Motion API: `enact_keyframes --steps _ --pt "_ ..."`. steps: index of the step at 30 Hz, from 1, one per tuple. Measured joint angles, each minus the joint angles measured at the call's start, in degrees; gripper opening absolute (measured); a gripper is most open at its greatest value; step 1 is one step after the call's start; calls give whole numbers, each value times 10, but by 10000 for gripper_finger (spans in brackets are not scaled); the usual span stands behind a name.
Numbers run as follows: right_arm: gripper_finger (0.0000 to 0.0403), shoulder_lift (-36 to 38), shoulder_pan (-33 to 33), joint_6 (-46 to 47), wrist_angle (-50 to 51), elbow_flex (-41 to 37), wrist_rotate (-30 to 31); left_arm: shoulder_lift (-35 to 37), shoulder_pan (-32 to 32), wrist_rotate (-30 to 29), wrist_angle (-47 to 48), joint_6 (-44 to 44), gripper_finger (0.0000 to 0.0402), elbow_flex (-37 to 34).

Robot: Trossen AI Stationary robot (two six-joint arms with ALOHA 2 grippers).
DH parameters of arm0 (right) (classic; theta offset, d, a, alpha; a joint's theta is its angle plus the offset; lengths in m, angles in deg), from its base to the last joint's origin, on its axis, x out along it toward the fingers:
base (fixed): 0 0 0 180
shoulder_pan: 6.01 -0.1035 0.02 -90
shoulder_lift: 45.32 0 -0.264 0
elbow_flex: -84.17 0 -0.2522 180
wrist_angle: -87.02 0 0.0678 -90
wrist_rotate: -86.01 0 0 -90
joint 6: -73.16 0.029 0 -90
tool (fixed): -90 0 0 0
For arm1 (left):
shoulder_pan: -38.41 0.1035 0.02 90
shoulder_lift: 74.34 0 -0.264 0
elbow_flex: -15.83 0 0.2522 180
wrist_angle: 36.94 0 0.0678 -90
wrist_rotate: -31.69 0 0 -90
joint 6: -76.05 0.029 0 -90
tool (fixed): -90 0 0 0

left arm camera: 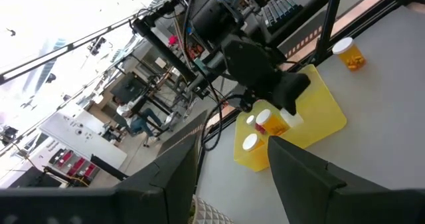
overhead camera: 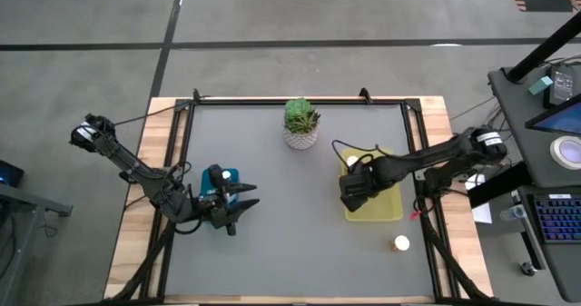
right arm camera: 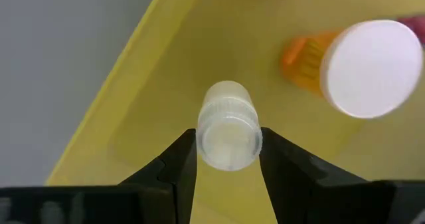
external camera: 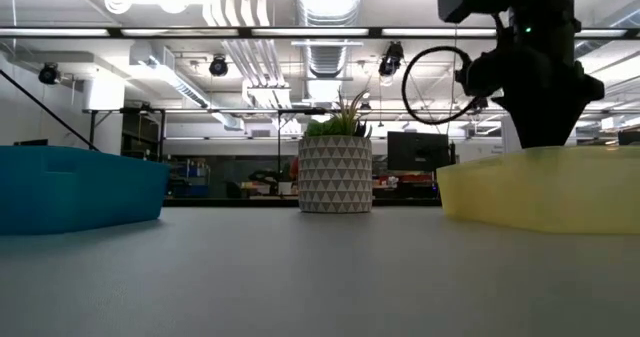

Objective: Pick and place medicine bottles into bin by pill shape (circle, oval)
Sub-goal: Put the transparent pill bottle into the right yellow bin, then put the orange pill bottle into the right yellow bin

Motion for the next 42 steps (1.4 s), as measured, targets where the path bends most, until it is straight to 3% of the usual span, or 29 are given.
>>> enact_keyframes --steps 10,23,35,42 --pt "141 -20 0 -16 0 2 0 0 0 0 0 0 169 0" --pt "214 2 0 -10 5 2 -17 0 0 0 0 0 169 0" --pt "215 66 -2 40 6 47 -42 0 0 0 0 0 169 0" --pt "214 58 -46 95 2 104 -63 0 0 0 0 0 169 0"
